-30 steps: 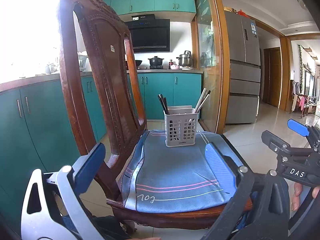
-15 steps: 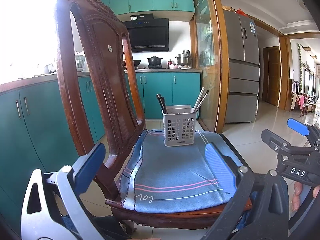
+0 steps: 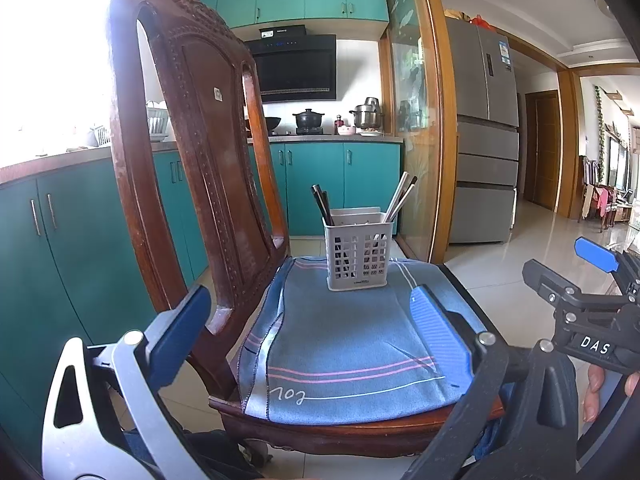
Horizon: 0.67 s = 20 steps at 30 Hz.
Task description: Organize utensils
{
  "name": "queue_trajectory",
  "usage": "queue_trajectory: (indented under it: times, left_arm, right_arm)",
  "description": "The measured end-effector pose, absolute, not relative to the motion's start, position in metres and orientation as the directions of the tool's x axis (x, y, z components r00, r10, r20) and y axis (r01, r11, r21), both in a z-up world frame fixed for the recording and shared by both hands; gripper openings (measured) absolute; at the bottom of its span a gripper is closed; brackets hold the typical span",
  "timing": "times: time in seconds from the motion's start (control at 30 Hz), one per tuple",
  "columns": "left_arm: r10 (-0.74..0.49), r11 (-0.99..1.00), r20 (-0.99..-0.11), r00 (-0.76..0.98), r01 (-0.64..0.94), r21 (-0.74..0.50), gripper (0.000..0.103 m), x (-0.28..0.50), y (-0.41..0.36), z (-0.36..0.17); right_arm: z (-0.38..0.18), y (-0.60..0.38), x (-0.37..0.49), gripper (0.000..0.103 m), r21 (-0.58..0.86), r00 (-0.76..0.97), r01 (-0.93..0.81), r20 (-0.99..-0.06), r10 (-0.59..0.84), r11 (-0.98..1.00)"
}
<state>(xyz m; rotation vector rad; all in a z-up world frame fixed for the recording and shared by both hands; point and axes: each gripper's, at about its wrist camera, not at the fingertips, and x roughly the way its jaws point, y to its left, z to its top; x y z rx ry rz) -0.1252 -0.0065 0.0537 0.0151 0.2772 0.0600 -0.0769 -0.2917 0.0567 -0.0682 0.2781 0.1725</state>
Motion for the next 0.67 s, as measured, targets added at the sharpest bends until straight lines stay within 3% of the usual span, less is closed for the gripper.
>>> queue_trajectory:
  times: [0.43, 0.6, 0.67]
  left_arm:
    - [0.054, 0.999, -0.289, 0.956, -0.05, 0.023, 0.099, -0.12, -0.006, 0.051]
    - [0.032, 0.999, -0.355, 0.934, -0.027, 0.018, 0.099, -0.098, -0.005, 0.042]
    - [0.014, 1.0, -0.398, 0.917, -0.011, 0.011, 0.099, -0.081, -0.004, 0.033]
  right_arm:
    - [0.053, -0.295, -0.073, 0.1, -0.037, 0.944, -0.172, -0.293, 0.154, 0.984]
    - [0.048, -0.296, -0.062, 0.1, -0.022, 0.936, -0.169, -0.316, 0.153, 0.985]
    - [0.04, -0.299, -0.046, 0.1, 0.017, 0.916, -0.17, -0.367, 0.164, 0.985]
